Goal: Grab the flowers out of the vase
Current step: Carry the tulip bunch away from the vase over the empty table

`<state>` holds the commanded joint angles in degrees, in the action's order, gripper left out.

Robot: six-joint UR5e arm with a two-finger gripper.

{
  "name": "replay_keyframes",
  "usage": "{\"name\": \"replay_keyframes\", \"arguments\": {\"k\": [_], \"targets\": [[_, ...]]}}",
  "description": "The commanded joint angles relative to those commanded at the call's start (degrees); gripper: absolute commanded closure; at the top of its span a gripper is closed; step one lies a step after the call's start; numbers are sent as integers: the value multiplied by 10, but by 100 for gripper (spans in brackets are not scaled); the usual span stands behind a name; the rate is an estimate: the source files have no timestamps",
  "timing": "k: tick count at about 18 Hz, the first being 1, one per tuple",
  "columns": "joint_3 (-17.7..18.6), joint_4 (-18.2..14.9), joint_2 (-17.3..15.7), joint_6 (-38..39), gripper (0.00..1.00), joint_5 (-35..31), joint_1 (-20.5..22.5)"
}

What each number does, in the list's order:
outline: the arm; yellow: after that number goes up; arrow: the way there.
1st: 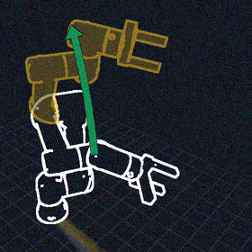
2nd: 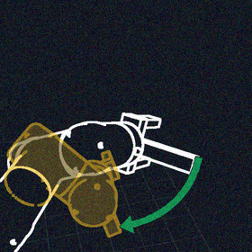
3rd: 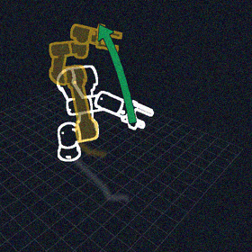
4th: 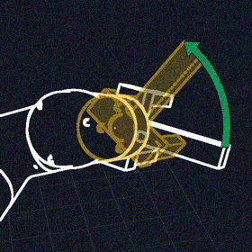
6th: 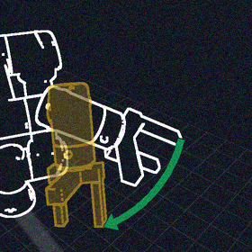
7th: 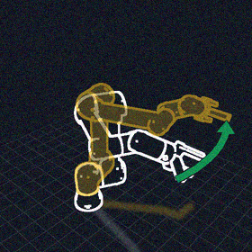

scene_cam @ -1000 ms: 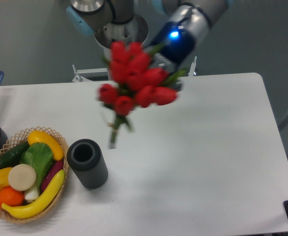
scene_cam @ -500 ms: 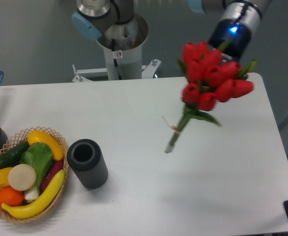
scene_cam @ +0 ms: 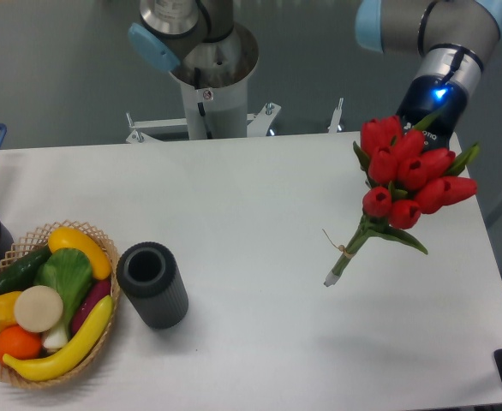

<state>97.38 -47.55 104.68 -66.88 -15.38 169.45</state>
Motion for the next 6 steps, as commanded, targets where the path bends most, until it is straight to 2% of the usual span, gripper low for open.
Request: {"name": "replay_keyframes", "arguments": {"k": [6], "targets": [[-3, 0, -1, 1, 62, 0, 0]]}}
